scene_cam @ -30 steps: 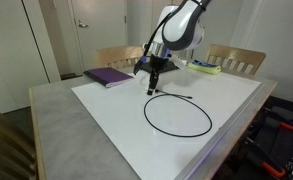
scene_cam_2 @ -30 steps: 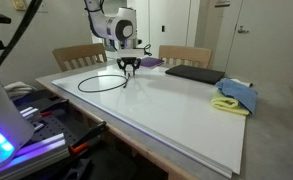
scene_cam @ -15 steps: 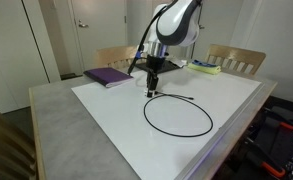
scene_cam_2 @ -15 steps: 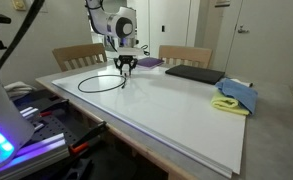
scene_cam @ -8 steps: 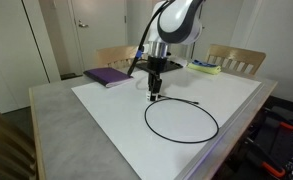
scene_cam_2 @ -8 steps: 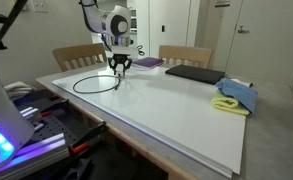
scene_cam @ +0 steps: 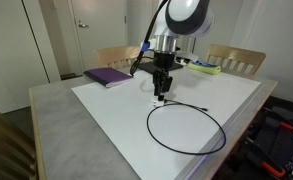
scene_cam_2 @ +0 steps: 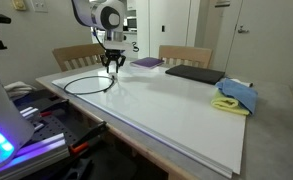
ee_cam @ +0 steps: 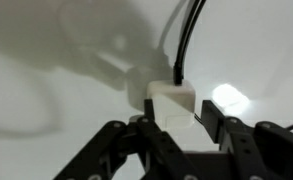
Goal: Fold the charging cable
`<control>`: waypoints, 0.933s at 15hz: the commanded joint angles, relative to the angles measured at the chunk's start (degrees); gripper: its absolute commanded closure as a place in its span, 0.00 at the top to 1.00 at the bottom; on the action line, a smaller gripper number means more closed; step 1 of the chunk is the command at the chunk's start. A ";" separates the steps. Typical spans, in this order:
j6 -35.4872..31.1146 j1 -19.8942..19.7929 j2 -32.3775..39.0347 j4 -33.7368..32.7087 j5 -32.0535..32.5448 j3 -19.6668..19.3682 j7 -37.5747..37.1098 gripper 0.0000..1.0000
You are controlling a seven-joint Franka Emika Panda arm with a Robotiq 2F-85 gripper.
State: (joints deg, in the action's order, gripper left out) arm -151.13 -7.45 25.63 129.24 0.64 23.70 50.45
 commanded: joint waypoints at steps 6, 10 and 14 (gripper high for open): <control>-4.06 0.36 -2.53 2.45 -5.86 -0.41 5.79 0.86; -3.71 1.22 -5.55 2.08 -4.86 -1.62 4.41 1.00; -2.64 2.50 -7.81 1.57 -4.93 -3.31 2.37 1.00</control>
State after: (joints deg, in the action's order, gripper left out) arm -154.89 -7.00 20.32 130.44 -3.58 22.57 53.96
